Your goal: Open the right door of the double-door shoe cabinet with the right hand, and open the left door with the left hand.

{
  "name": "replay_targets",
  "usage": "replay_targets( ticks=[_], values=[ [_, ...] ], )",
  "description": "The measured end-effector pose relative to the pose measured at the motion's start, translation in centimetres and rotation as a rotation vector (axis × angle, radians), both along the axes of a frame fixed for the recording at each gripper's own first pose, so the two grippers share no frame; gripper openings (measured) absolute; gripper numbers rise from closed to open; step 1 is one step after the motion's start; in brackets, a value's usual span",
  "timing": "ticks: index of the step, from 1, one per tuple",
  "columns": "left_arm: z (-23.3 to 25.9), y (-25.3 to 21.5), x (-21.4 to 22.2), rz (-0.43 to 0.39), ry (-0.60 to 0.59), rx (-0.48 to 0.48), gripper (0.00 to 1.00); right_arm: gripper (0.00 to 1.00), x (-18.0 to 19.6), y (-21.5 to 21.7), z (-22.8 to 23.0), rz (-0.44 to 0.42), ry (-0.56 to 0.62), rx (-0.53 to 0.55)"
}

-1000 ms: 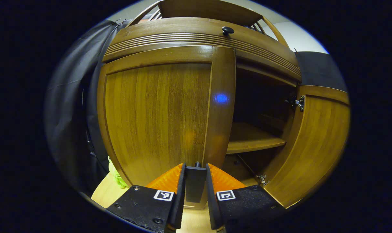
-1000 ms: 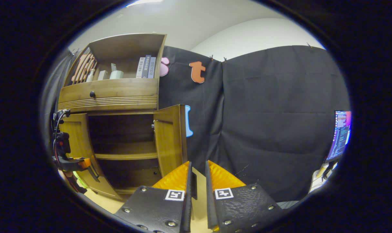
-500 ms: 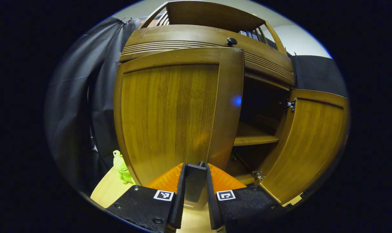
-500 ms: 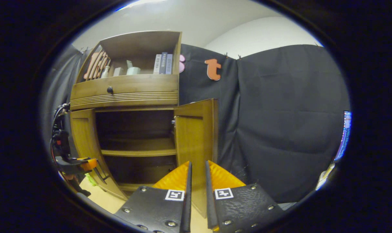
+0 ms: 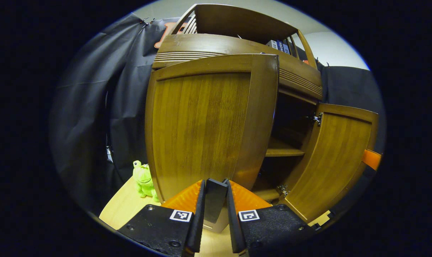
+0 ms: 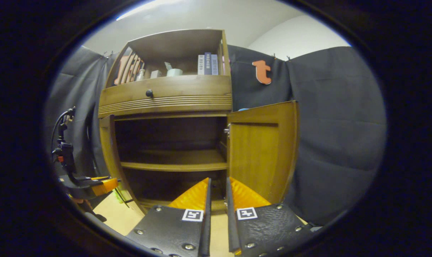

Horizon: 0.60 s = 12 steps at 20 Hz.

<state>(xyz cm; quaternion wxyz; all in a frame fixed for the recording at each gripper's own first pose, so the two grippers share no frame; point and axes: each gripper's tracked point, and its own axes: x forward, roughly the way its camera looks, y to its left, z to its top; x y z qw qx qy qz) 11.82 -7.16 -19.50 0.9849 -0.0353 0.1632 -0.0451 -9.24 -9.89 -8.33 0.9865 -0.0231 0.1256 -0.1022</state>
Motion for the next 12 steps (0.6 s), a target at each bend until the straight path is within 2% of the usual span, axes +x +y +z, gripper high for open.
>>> replay_targets(
  ticks=[9, 12],
  values=[
    [0.8, 0.4, -0.1, 0.047, -0.004, 0.001, 0.33, 0.2, 2.2, 5.4, -1.9, 0.154, 0.038, 0.05],
    [1.6, 1.1, -0.4, 0.078, 0.001, 0.004, 0.3, 0.2, 2.4, 6.8, -2.5, 0.187, 0.053, 0.067]
  ],
)
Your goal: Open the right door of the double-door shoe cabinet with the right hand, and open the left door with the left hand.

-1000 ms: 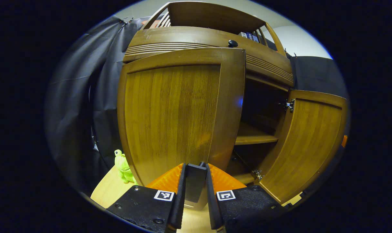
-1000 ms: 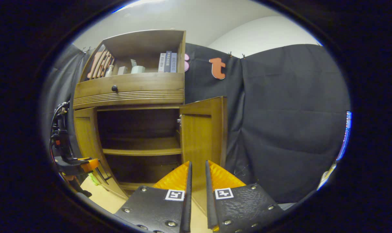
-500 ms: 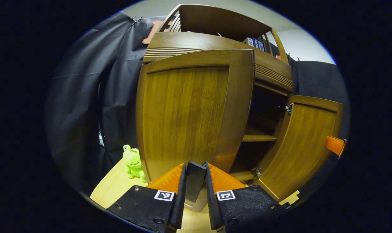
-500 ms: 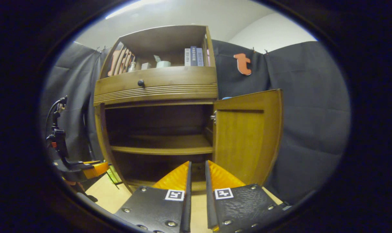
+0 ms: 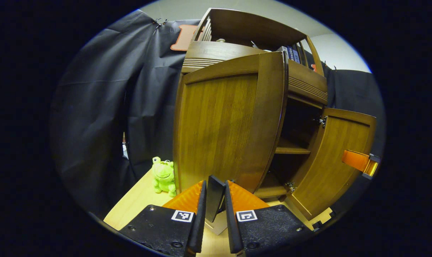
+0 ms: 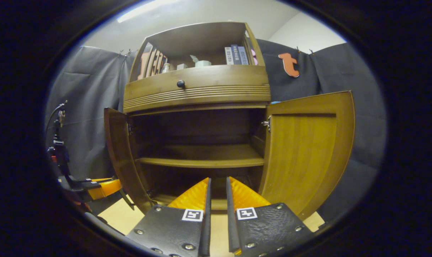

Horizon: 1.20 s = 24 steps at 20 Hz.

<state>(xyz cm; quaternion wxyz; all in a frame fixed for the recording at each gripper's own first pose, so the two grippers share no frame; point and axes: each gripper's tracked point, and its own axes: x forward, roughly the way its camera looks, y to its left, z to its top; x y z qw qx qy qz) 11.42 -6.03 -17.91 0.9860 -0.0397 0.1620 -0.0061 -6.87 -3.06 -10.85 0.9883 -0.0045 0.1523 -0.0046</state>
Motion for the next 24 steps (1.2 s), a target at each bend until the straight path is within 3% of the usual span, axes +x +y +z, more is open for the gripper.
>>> replay_targets(
  ticks=[10, 14, 15, 16, 24],
  values=[
    [-0.2, 4.4, -2.2, 0.078, 0.021, 0.018, 0.29, 0.2, 0.1, 3.2, -1.7, 0.067, 0.045, 0.056],
    [-0.2, 6.0, -2.4, 0.119, 0.024, 0.033, 0.25, 0.2, 0.3, 4.0, -2.1, 0.089, 0.051, 0.06],
    [-0.3, 6.5, -2.4, 0.133, 0.021, 0.051, 0.15, 0.2, 0.5, 4.1, -2.1, 0.095, 0.052, 0.062],
    [-0.1, 6.9, -2.6, 0.137, 0.019, 0.059, 0.25, 0.19, 0.6, 4.2, -2.2, 0.101, 0.054, 0.061],
    [1.1, 9.5, -3.4, 0.207, -0.004, 0.08, 0.24, 0.2, 1.8, 4.8, -2.8, 0.131, 0.061, 0.076]
  ],
)
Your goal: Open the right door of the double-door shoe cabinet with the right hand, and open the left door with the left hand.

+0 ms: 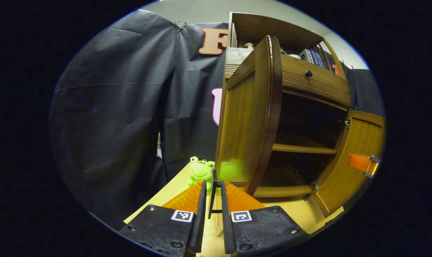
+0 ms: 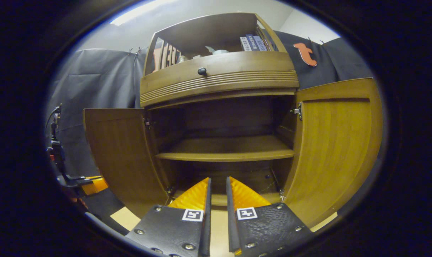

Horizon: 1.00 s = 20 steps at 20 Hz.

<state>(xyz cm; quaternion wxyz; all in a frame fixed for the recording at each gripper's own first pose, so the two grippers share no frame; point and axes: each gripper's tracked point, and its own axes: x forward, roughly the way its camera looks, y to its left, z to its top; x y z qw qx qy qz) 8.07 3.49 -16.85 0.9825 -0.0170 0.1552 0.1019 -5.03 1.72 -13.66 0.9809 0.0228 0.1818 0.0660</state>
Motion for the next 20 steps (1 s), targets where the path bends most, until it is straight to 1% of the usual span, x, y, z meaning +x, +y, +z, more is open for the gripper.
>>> replay_targets(
  ticks=[6, 9, 13, 14, 15, 16, 17, 18, 19, 20],
  values=[
    [1.1, 2.2, -1.0, 0.071, -0.017, 0.021, 0.24, 0.2, 1.1, 1.0, -0.7, 0.026, 0.016, 0.027],
    [2.1, 4.0, -1.9, 0.132, -0.04, 0.055, 0.24, 0.2, 1.4, 1.4, -1.0, 0.037, 0.016, 0.03],
    [3.5, 5.7, -3.2, 0.19, -0.066, 0.093, 0.24, 0.2, 1.8, 2.1, -1.2, 0.052, 0.022, 0.044],
    [4.0, 5.5, -3.4, 0.187, -0.084, 0.085, 0.32, 0.2, 1.9, 2.3, -1.2, 0.055, 0.022, 0.048],
    [4.7, 5.4, -3.6, 0.195, -0.106, 0.084, 0.32, 0.2, 1.9, 2.5, -1.3, 0.058, 0.022, 0.051],
    [5.3, 5.1, -3.6, 0.196, -0.12, 0.089, 0.17, 0.2, 1.9, 2.6, -1.2, 0.061, 0.022, 0.053],
    [5.6, 4.9, -3.6, 0.194, -0.13, 0.098, 0.16, 0.2, 1.9, 2.6, -1.1, 0.062, 0.019, 0.053],
    [6.2, 4.5, -3.5, 0.186, -0.139, 0.104, 0.24, 0.2, 1.8, 2.7, -1.0, 0.06, 0.016, 0.053],
    [6.7, 3.8, -3.3, 0.173, -0.146, 0.108, 0.16, 0.2, 1.8, 2.6, -0.9, 0.058, 0.012, 0.052],
    [7.2, 3.2, -3.1, 0.155, -0.158, 0.109, 0.16, 0.2, 1.7, 2.5, -0.8, 0.056, 0.009, 0.049]
  ],
)
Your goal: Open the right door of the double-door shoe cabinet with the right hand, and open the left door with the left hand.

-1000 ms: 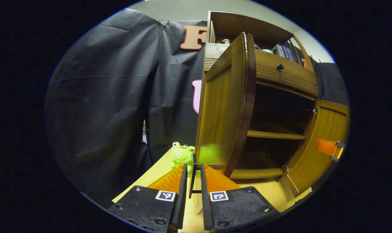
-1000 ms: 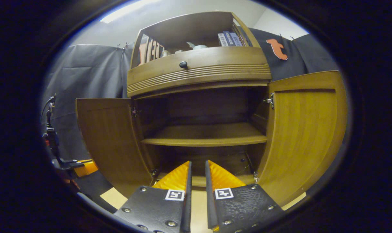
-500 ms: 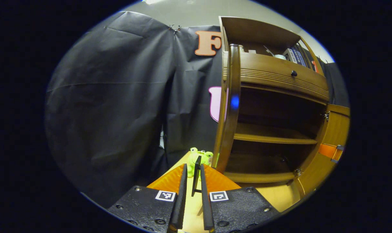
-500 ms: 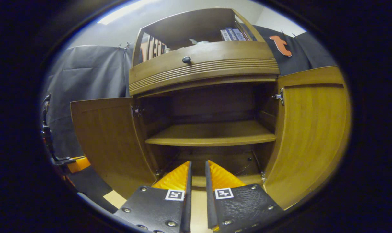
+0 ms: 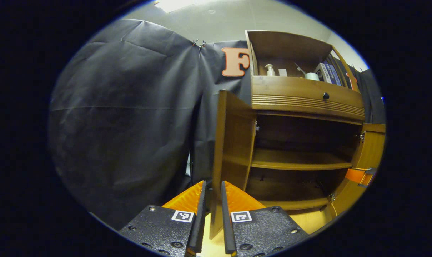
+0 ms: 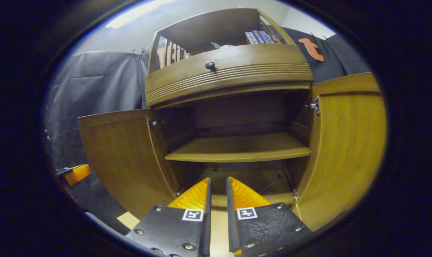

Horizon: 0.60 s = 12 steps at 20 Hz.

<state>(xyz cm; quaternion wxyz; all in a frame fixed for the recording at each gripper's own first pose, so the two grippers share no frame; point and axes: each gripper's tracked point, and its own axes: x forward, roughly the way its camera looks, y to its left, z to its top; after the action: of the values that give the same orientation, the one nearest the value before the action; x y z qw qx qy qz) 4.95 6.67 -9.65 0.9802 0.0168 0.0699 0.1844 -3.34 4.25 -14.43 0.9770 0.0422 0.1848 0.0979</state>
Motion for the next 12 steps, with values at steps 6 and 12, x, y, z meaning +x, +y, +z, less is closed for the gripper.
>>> replay_targets(
  ticks=[6, 12],
  values=[
    [3.2, -4.3, 3.0, -0.127, -0.052, 0.016, 0.24, 0.2, -0.3, -2.4, 2.5, -0.062, -0.067, -0.037],
    [5.0, -11.0, 7.1, -0.297, -0.09, -0.011, 0.17, 0.2, -0.2, -4.7, 6.6, -0.115, -0.162, -0.085]
  ],
)
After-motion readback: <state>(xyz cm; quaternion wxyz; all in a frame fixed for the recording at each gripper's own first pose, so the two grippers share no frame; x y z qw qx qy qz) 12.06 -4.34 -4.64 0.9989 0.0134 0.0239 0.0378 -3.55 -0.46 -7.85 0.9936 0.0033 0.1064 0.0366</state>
